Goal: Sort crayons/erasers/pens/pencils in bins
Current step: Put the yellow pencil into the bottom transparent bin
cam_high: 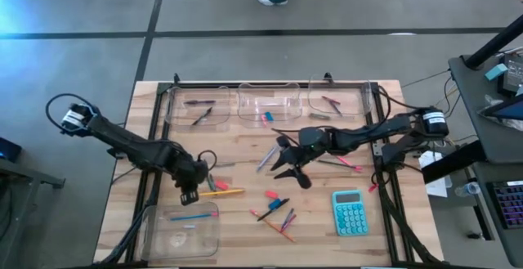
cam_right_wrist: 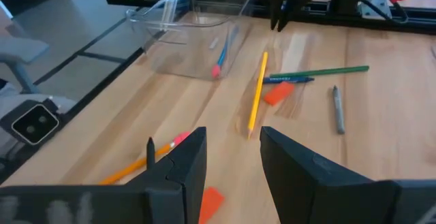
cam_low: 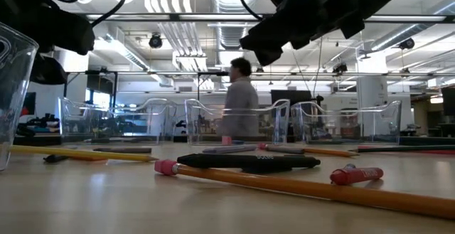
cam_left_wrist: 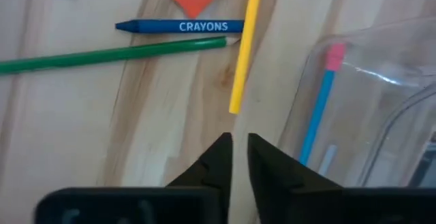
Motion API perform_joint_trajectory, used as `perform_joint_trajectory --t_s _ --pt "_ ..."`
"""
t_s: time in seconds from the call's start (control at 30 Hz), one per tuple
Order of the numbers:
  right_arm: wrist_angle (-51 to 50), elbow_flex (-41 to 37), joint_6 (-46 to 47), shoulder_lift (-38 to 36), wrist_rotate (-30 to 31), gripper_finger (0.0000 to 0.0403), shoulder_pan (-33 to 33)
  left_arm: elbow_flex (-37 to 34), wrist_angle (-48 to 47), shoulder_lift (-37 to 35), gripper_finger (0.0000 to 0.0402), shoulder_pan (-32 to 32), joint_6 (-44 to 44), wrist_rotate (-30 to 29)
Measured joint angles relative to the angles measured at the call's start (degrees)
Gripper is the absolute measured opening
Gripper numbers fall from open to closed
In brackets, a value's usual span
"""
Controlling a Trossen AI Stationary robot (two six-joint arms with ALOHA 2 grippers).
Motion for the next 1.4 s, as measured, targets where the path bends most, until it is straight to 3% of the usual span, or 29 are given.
perform_joint_trajectory --t_s 0.27,0.43,1.0,1.4 --pt "-0.1 -0.7 -0.4 -1.2 0.0 0.0128 0.0 0.1 2.5 6.9 0.0138 0.2 -0.1 0.0" --pt "0.0 -0.7 -0.5 -1.1 0.0 0.0128 0.0 1.9 3.1 12.0 0.0172 0.1 2.7 0.7" --pt "-0.2 -0.8 -0.5 -1.0 0.1 0.0128 0.0 4.1 4.3 22.8 0.0176 0.2 5.6 1.1" --pt "-0.2 -0.9 -0.6 -1.0 0.1 0.0128 0.0 4.0 5.1 22.4 0.0176 0.1 5.3 0.2"
